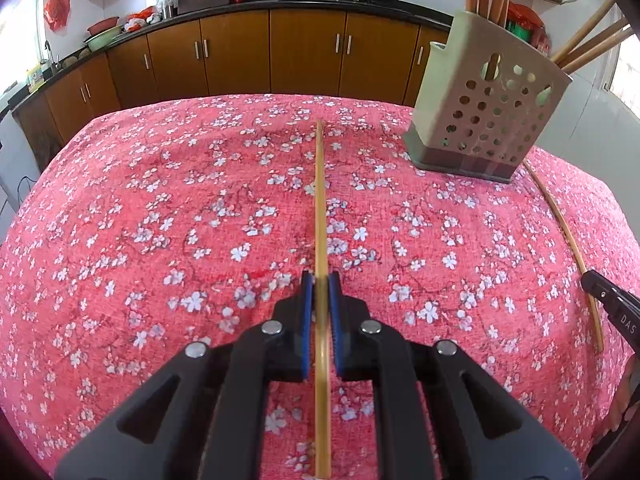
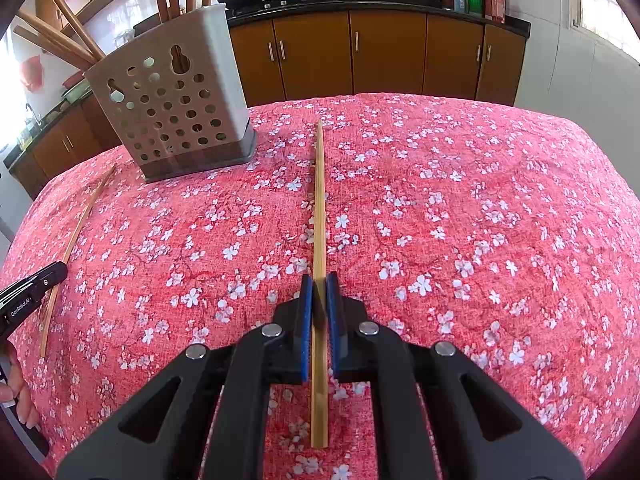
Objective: Organize utensils
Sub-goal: 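Grasp the last chopstick with the right tool while the left tool grasps one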
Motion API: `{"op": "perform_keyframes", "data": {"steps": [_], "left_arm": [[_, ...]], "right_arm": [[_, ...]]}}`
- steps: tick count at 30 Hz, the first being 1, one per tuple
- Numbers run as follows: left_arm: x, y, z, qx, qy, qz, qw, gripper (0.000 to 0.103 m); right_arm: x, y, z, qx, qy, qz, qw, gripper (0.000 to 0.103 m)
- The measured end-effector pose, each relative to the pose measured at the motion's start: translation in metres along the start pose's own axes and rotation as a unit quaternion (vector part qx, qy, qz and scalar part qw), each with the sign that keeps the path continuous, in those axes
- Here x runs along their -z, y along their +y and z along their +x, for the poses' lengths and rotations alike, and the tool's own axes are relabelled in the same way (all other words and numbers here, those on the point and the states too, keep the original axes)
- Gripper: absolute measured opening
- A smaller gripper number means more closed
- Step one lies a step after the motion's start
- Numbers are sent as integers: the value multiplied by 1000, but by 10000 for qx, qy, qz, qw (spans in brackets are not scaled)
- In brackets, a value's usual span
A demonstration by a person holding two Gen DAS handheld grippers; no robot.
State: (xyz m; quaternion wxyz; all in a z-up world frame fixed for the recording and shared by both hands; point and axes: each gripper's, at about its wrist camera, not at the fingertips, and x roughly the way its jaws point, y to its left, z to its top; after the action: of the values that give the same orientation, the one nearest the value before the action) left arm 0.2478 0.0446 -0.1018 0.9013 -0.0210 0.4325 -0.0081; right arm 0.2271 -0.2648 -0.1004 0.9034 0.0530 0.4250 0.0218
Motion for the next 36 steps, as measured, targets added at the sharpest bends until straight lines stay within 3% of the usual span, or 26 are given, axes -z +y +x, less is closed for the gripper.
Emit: {"op": "perform_keyframes", "data": {"steps": [36], "left_arm": [[0,-1,-3,27,35,-64,10000,12]], "right_arm": [[-1,0,-1,-54,-7,55,10000,9]]}}
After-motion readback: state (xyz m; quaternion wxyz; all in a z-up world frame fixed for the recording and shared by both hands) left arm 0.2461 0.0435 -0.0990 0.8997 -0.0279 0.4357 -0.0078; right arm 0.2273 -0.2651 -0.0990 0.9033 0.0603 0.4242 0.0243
